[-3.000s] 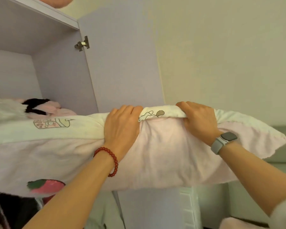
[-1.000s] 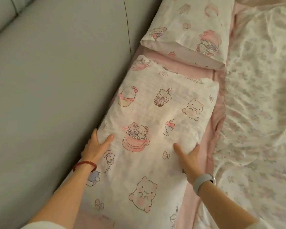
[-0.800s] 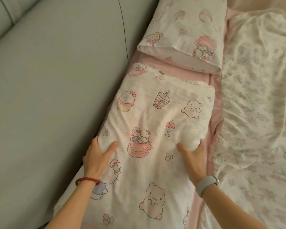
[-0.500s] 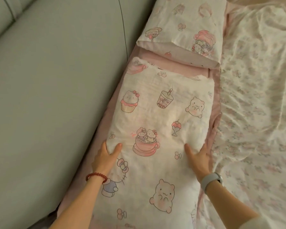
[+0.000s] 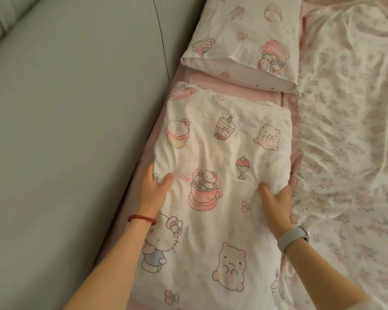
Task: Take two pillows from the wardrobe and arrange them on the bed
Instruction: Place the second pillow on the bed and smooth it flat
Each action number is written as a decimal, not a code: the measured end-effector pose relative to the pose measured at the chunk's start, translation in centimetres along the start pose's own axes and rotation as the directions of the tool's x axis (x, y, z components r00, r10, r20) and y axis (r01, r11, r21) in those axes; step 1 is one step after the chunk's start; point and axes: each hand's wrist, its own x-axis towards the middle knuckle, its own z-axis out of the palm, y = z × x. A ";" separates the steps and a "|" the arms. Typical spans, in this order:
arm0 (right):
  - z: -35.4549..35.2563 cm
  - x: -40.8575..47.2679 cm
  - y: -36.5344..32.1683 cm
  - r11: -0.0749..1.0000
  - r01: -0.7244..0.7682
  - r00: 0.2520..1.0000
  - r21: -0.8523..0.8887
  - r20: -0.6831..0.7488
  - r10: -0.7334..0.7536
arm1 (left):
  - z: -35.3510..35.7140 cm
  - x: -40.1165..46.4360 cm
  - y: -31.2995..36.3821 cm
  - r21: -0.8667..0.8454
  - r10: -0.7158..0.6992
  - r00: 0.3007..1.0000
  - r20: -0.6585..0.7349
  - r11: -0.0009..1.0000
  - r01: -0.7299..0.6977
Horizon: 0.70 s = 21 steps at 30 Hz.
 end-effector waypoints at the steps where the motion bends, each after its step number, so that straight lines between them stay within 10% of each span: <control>1: -0.1 0.0 0.0 1.000 0.016 1.000 -0.006 -0.010 -0.016 | -0.1 -0.2 0.2 -0.014 0.017 1.000 -0.024 1.000 -0.018; 6: -1.0 0.5 2.5 0.994 -0.079 0.997 -0.081 -0.032 0.077 | -0.2 0.0 -0.1 0.038 0.057 0.998 -0.013 0.998 -0.056; 12: -2.6 0.8 4.3 0.970 -0.162 0.984 -0.180 0.039 0.172 | -1.5 0.0 -3.5 0.136 -0.305 0.949 0.081 0.946 0.293; 15: -2.6 -0.2 4.8 0.971 -0.150 0.978 -0.187 0.115 0.173 | -2.3 -1.6 -4.0 0.057 -0.236 0.957 0.170 0.972 0.230; 21: -1.7 -1.1 2.9 0.995 0.058 0.995 -0.082 0.086 -0.051 | -2.0 -3.9 -2.1 0.092 -0.021 0.993 -0.115 0.995 0.032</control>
